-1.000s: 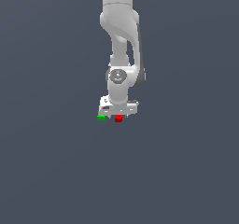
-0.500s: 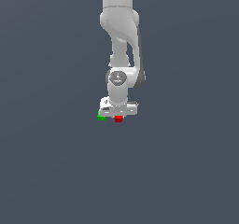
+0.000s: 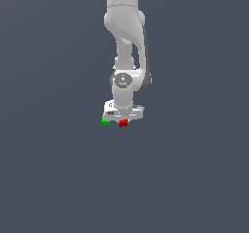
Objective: Stack the red cube on top of the green cube.
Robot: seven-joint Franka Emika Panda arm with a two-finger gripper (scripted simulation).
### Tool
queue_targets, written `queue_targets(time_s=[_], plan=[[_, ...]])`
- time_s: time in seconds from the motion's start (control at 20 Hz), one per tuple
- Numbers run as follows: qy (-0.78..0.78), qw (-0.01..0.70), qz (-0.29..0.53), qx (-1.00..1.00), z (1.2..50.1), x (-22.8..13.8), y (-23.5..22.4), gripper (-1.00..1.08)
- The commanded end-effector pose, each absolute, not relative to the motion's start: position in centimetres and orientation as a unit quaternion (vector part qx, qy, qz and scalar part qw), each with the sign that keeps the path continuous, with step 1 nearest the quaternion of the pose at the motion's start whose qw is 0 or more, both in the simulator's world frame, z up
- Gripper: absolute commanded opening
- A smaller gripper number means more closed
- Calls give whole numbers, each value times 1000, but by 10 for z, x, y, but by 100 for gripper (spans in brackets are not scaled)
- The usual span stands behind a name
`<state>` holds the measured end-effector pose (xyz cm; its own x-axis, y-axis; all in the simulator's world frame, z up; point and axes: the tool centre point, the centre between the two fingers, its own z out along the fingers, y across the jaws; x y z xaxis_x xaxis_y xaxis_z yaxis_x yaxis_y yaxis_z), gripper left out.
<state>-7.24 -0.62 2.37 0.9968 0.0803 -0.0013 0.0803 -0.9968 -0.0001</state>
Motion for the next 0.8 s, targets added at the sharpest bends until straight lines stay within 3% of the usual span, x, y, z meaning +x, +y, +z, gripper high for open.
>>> queue_targets(time_s=[0.0,0.75], plan=[[-40,0,0,-999,30,-72,-6,-100],[-40,0,0,-999,111,-73,-6,-100]])
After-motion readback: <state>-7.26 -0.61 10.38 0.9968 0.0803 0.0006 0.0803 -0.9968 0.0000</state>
